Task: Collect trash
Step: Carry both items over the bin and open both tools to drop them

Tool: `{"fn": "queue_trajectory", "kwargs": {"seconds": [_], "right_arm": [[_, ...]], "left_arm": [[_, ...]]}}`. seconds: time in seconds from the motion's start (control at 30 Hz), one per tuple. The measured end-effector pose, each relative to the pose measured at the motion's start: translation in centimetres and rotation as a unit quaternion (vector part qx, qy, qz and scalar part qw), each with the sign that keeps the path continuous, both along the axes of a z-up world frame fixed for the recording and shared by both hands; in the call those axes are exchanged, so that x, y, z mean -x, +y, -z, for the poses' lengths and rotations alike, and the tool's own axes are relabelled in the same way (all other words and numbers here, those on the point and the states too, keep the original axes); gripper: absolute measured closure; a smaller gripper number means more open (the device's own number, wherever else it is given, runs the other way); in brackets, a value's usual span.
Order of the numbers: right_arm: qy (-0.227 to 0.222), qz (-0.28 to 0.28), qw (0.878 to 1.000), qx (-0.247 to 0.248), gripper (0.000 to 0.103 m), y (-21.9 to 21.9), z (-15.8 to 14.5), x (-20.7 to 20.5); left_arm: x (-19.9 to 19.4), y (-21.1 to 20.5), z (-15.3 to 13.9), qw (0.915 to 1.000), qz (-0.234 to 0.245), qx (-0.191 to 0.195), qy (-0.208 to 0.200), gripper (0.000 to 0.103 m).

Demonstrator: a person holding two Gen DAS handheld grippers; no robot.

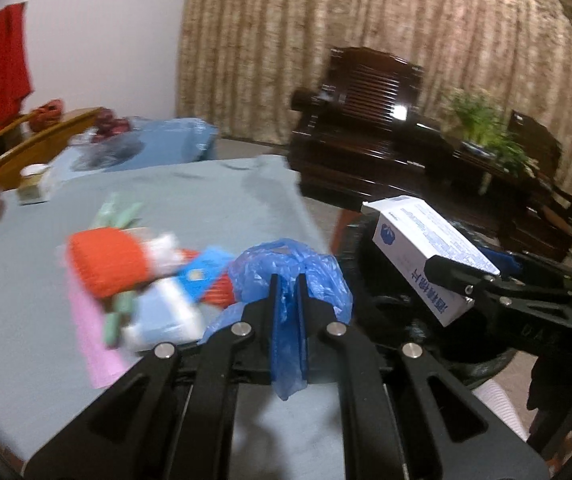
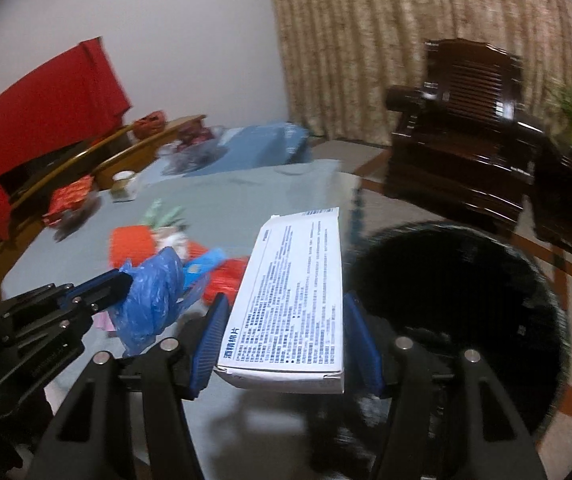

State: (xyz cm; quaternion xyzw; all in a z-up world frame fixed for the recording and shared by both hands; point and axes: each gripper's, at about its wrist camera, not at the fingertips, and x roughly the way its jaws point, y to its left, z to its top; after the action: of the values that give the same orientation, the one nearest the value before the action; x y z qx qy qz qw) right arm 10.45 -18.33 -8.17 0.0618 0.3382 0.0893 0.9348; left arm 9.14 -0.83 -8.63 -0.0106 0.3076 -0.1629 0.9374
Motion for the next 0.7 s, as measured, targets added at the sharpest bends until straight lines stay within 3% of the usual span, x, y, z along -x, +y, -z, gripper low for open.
{"fn": "queue_trajectory", "kwargs": {"seconds": [0.3,0.57,0.67,0.7], "right_arm": [[0.025,0.1,0.995,0.007,0.045,-8.9,2.7,0.8],[0.038,0.145,0.988,0.018,0.044,-12.4,4.2,1.6],[0.045,0.152,0.987,0.017,0.044,-13.2,4.6,1.6],[0.047,0.155,0.987,0.017,0.042,-13.2,4.8,1.6]], "left_arm": [[-3.4,-9.2,0.8,0.9963,0.085,0.011,0.011,0.096],[-5.2,-15.4,2.4,0.9912,0.129,0.004,0.03,0.094],[-5.7,-16.3,3.0,0.9891,0.14,0.004,0.045,0.082],[-5.9,-16.1,3.2,0.9887,0.142,0.006,0.047,0.071]]}}
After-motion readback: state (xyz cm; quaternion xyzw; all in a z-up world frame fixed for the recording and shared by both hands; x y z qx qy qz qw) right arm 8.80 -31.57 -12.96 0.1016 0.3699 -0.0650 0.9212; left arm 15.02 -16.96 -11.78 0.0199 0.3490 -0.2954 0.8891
